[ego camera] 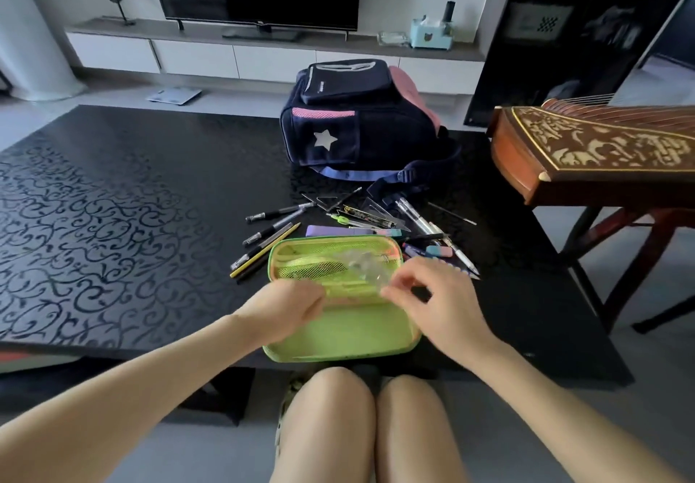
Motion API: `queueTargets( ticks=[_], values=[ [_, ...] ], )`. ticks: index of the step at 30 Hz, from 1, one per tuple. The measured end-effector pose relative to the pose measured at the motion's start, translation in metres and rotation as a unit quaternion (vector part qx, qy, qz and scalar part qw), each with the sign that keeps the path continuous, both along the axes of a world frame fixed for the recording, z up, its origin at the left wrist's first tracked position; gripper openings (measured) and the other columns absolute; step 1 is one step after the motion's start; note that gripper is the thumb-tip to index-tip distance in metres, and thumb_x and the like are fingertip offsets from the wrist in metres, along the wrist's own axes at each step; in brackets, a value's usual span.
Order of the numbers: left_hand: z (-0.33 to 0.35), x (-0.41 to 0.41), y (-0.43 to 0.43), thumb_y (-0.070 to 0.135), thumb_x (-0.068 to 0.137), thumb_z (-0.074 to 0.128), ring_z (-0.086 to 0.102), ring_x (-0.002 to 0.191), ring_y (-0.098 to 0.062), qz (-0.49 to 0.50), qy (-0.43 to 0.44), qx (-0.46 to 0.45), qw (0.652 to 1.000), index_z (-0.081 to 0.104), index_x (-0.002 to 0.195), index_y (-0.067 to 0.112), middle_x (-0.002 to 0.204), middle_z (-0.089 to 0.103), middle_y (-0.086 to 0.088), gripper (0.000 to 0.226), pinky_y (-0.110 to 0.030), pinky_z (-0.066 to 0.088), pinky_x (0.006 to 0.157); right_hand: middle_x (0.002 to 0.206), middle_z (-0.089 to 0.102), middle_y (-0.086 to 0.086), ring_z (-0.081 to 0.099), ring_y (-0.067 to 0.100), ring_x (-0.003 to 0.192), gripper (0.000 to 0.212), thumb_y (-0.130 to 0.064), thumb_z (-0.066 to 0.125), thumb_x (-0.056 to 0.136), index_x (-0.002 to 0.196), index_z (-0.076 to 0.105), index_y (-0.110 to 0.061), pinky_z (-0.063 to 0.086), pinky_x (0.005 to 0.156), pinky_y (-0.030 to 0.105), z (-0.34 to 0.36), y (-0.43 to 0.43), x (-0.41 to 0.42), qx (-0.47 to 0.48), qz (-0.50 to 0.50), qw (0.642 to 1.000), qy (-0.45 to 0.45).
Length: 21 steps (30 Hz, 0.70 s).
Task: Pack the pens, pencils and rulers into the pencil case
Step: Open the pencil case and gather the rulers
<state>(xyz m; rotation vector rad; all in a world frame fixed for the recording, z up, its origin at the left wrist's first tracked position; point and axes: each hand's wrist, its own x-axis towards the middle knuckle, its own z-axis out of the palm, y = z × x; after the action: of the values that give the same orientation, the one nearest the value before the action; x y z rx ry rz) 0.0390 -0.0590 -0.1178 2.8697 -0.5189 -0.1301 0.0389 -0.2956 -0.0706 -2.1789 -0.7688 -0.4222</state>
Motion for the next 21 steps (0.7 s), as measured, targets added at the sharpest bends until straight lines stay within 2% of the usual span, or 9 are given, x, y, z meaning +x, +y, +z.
queueTargets(
  ticks=[2, 4, 6, 9, 12, 15, 18, 19, 21],
  values=[
    [0.009, 0.011, 0.007, 0.023, 0.094, 0.047, 0.048, 0.058, -0.014, 0.092, 0.03, -0.093, 0.991, 0.059, 0.078, 0.013, 0.064, 0.055, 0.005, 0.023, -0.026, 0.039, 0.054, 0.064, 0.06, -0.008, 0.051, 0.011, 0.061, 0.016, -0.025, 0.069, 0.077, 0.066, 0.061, -0.016, 0.037, 0.061, 0.024, -0.017, 0.008, -0.001, -0.133, 0.048, 0.984, -0.106],
    [0.013, 0.022, 0.013, 0.027, 0.092, 0.053, 0.046, 0.058, -0.011, 0.127, 0.048, -0.155, 0.979, 0.066, 0.081, 0.01, 0.065, 0.058, 0.003, 0.024, -0.027, 0.04, 0.057, 0.059, 0.056, -0.004, 0.048, 0.017, 0.057, 0.018, -0.013, 0.075, 0.066, 0.061, 0.058, -0.016, 0.034, 0.056, 0.028, -0.035, 0.022, 0.003, -0.249, 0.065, 0.954, -0.153],
    [0.016, 0.028, 0.013, 0.027, 0.091, 0.055, 0.047, 0.062, -0.013, 0.117, 0.067, -0.156, 0.979, 0.068, 0.082, 0.008, 0.069, 0.062, -0.002, 0.025, -0.027, 0.042, 0.061, 0.056, 0.055, -0.003, 0.05, 0.018, 0.053, 0.023, -0.009, 0.078, 0.054, 0.057, 0.057, -0.018, 0.037, 0.049, 0.027, -0.05, 0.041, 0.004, -0.335, 0.055, 0.928, -0.156],
    [0.02, 0.035, 0.009, 0.028, 0.092, 0.054, 0.041, 0.057, -0.011, 0.105, 0.071, -0.142, 0.982, 0.066, 0.077, 0.004, 0.062, 0.052, 0.003, 0.03, -0.014, 0.032, 0.053, 0.054, 0.054, -0.006, 0.051, 0.013, 0.046, 0.03, -0.015, 0.084, 0.05, 0.057, 0.056, -0.019, 0.039, 0.042, 0.02, -0.069, 0.068, 0.006, -0.426, 0.052, 0.892, -0.139],
    [0.017, 0.041, 0.012, 0.03, 0.091, 0.053, 0.038, 0.059, -0.014, 0.096, 0.067, -0.134, 0.984, 0.064, 0.075, 0.0, 0.065, 0.05, -0.005, 0.036, -0.017, 0.033, 0.052, 0.052, 0.047, -0.006, 0.045, 0.012, 0.043, 0.04, -0.035, 0.087, 0.054, 0.058, 0.051, -0.018, 0.037, 0.035, 0.02, -0.081, 0.078, 0.009, -0.433, 0.087, 0.891, -0.107],
    [0.014, 0.043, 0.016, 0.03, 0.091, 0.054, 0.037, 0.059, -0.012, 0.085, 0.069, -0.142, 0.984, 0.062, 0.071, 0.0, 0.065, 0.047, -0.003, 0.037, -0.021, 0.033, 0.055, 0.05, 0.048, -0.004, 0.047, 0.015, 0.043, 0.043, -0.05, 0.075, 0.067, 0.053, 0.054, -0.016, 0.026, 0.037, 0.021, -0.072, 0.073, 0.005, -0.387, 0.114, 0.914, -0.051],
    [0.016, 0.041, 0.016, 0.027, 0.09, 0.057, 0.034, 0.047, -0.005, 0.065, 0.084, -0.159, 0.982, 0.054, 0.053, 0.012, 0.048, 0.041, 0.007, 0.04, -0.014, 0.029, 0.048, 0.065, 0.056, 0.005, 0.049, 0.023, 0.059, 0.033, -0.031, 0.053, 0.092, 0.068, 0.06, -0.009, 0.027, 0.046, 0.031, -0.067, 0.059, 0.006, -0.369, 0.151, 0.917, 0.006],
    [0.016, 0.04, 0.017, 0.028, 0.09, 0.057, 0.035, 0.045, -0.005, 0.059, 0.093, -0.164, 0.98, 0.057, 0.055, 0.013, 0.045, 0.042, 0.008, 0.037, -0.013, 0.03, 0.047, 0.07, 0.06, 0.005, 0.05, 0.023, 0.064, 0.025, -0.023, 0.049, 0.092, 0.076, 0.062, -0.009, 0.033, 0.048, 0.032, -0.063, 0.054, 0.008, -0.378, 0.15, 0.914, 0.005],
    [0.015, 0.039, 0.019, 0.032, 0.089, 0.058, 0.036, 0.047, -0.005, 0.048, 0.109, -0.155, 0.981, 0.068, 0.068, 0.011, 0.051, 0.049, 0.008, 0.031, -0.011, 0.032, 0.049, 0.079, 0.068, -0.001, 0.058, 0.023, 0.074, 0.016, -0.012, 0.054, 0.081, 0.086, 0.068, -0.015, 0.047, 0.059, 0.031, -0.063, 0.041, 0.008, -0.38, 0.129, 0.916, -0.013]
  ],
)
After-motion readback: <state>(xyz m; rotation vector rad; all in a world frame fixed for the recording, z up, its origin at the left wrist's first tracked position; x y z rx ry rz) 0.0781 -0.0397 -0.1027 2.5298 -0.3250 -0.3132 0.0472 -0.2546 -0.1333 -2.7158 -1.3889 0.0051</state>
